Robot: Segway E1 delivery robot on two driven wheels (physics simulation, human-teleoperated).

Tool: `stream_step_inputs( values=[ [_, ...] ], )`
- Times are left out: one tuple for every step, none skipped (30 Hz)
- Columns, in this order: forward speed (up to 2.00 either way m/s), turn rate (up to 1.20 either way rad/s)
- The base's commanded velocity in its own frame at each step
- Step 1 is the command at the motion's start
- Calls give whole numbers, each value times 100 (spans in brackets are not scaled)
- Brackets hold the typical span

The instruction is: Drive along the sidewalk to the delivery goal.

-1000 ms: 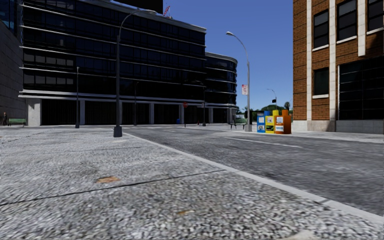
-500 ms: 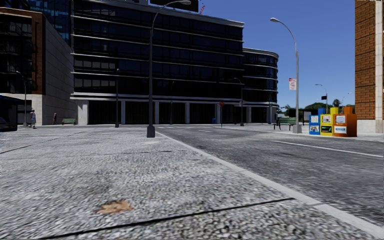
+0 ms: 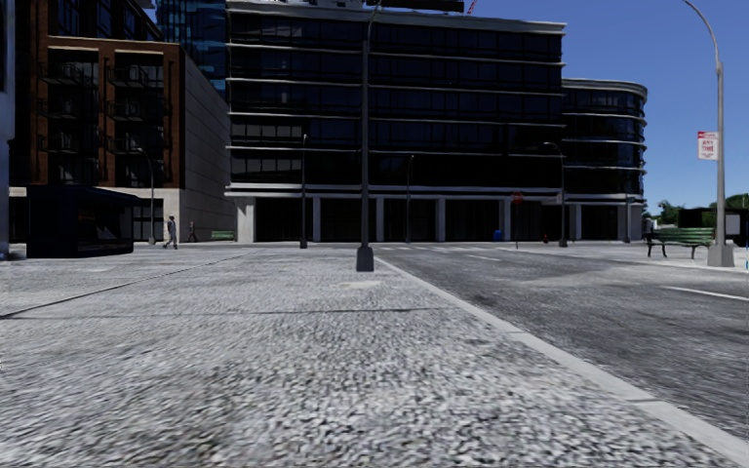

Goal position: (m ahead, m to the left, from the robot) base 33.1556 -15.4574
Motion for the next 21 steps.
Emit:
stream_step_inputs(
  values=[
    [200,54],
    [200,54],
    [200,54],
    [200,54],
    [200,54],
    [200,54],
    [200,54],
    [200,54],
    [200,54],
    [200,54],
    [200,54],
    [200,54],
    [200,54],
    [200,54],
    [200,54],
    [200,54],
    [200,54],
    [200,54],
    [200,0],
    [200,0],
    [200,0]
  ],
)
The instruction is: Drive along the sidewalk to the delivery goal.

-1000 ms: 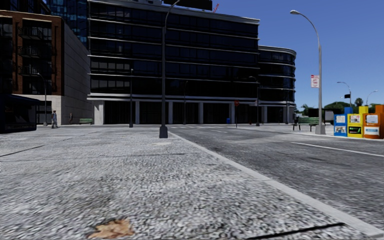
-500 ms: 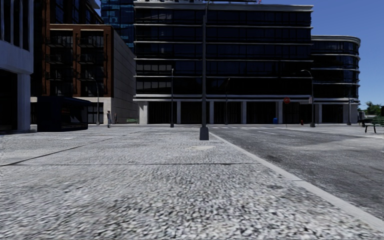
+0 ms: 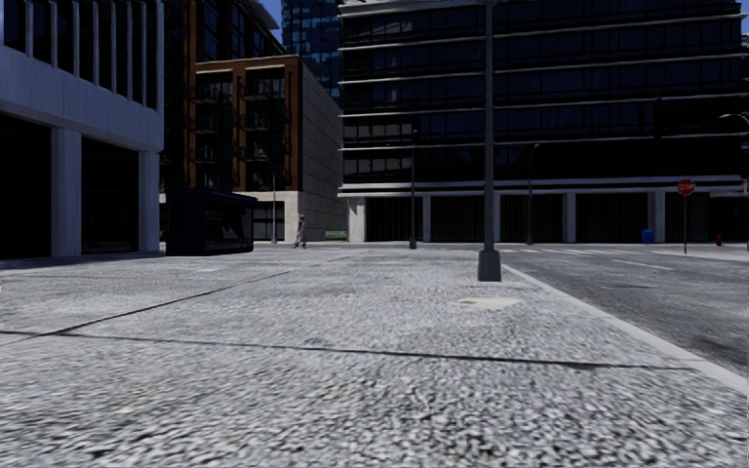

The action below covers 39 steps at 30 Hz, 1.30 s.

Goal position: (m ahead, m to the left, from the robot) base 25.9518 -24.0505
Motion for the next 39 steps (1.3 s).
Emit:
stream_step_inputs(
  values=[
    [200,0],
    [200,0],
    [200,0],
    [200,0],
    [200,0],
    [200,0],
    [200,0],
    [200,0],
    [200,0],
    [200,0],
    [200,0],
    [200,0],
    [200,0],
    [200,0],
    [200,0],
    [200,0],
    [200,0],
    [200,0],
    [200,0],
    [200,0],
    [200,0],
    [200,-2],
    [200,-16],
    [200,-22],
    [200,-24],
    [200,-24],
    [200,-24],
    [200,-24],
    [200,-24],
    [200,-24],
    [200,-24],
    [200,-24],
    [200,-24],
    [200,-24],
    [200,-24],
    [200,-24],
    [200,-24],
    [200,-24],
    [200,-24]
  ],
)
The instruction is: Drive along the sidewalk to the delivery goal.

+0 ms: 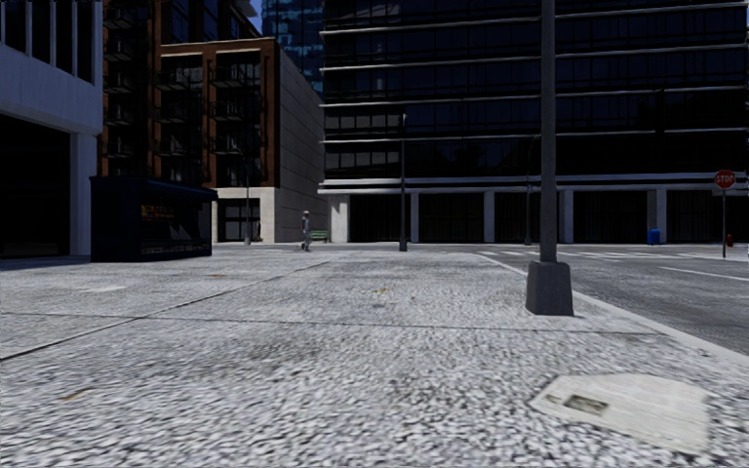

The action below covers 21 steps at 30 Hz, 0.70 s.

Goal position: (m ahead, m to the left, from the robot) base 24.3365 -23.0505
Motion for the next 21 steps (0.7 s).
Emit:
stream_step_inputs(
  values=[
    [200,-24],
    [200,-24],
    [200,-24],
    [200,-24],
    [200,-24],
    [200,-24],
    [200,-24],
    [200,-24],
    [200,-24],
    [200,-24],
    [200,-24],
    [200,-24],
    [200,-24],
    [200,-24],
    [200,-24],
    [200,-24],
    [200,-24],
    [200,-24],
    [200,-24],
    [200,-24],
    [200,-24]
  ],
)
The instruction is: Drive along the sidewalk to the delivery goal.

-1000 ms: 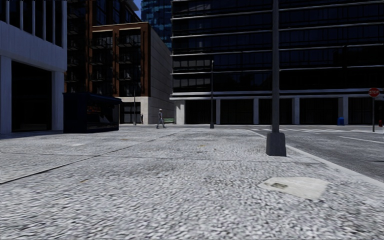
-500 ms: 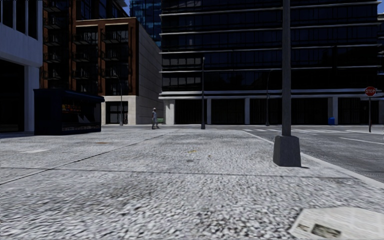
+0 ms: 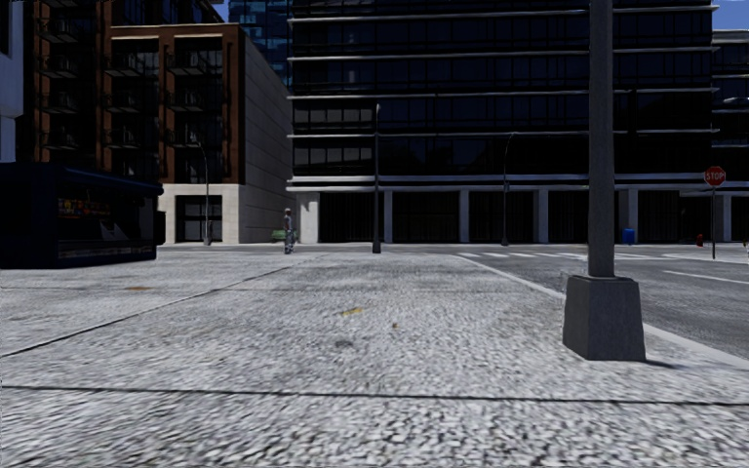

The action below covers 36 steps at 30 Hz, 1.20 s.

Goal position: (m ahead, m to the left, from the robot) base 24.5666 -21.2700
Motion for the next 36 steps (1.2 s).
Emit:
stream_step_inputs(
  values=[
    [200,-24],
    [200,-24],
    [200,-24],
    [200,-24],
    [200,-24],
    [200,-24],
    [200,-24],
    [200,-25],
    [200,-26],
    [200,-26],
    [200,-26],
    [200,-7],
    [200,0],
    [200,0],
    [200,0],
    [200,0],
    [200,0],
    [200,0],
    [200,0],
    [200,0],
    [200,0],
    [200,0],
    [200,0],
    [200,0],
    [200,0],
    [200,0],
    [200,0],
    [200,0],
    [200,0],
    [200,0],
    [200,0],
    [200,0],
    [200,0],
    [200,0],
    [200,0],
    [200,0]
  ],
)
